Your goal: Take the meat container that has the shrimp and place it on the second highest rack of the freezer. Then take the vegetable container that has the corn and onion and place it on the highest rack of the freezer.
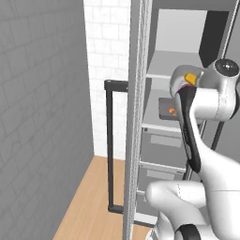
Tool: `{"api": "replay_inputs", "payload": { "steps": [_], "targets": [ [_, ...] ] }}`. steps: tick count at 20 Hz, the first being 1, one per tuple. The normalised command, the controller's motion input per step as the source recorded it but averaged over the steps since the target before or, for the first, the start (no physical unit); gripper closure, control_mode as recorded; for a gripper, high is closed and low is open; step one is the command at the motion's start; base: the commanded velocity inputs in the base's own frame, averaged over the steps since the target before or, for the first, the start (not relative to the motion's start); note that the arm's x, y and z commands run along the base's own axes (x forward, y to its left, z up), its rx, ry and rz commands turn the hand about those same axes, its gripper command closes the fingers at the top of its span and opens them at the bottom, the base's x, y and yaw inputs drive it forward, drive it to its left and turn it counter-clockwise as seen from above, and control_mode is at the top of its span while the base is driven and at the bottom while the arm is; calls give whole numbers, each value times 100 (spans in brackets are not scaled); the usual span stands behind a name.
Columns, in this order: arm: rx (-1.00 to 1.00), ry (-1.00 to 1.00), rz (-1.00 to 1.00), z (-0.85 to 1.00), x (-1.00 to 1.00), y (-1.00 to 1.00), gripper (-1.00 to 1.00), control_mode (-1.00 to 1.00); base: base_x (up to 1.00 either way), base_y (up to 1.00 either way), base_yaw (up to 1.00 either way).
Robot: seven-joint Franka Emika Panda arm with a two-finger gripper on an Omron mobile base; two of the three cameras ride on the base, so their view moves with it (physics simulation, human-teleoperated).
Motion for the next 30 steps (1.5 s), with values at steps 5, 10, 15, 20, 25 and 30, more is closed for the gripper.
{"api": "replay_inputs", "payload": {
  "steps": [5, 10, 15, 20, 25, 30],
  "targets": [
    [-9, 0, 3, 14, 38, -18, 100, -100, 0, 0, 0],
    [-31, 1, 6, 3, 10, 14, 100, -100, 0, 0, 0],
    [-3, 0, 8, 30, 14, -20, 100, -100, 0, 0, 0],
    [12, 2, 0, 6, 50, -20, 100, -100, 0, 0, 0],
    [1, 10, 0, 11, 55, -10, 100, -100, 0, 0, 0],
    [3, 2, 0, 1, 37, -16, 100, -100, 0, 0, 0]
  ]
}}
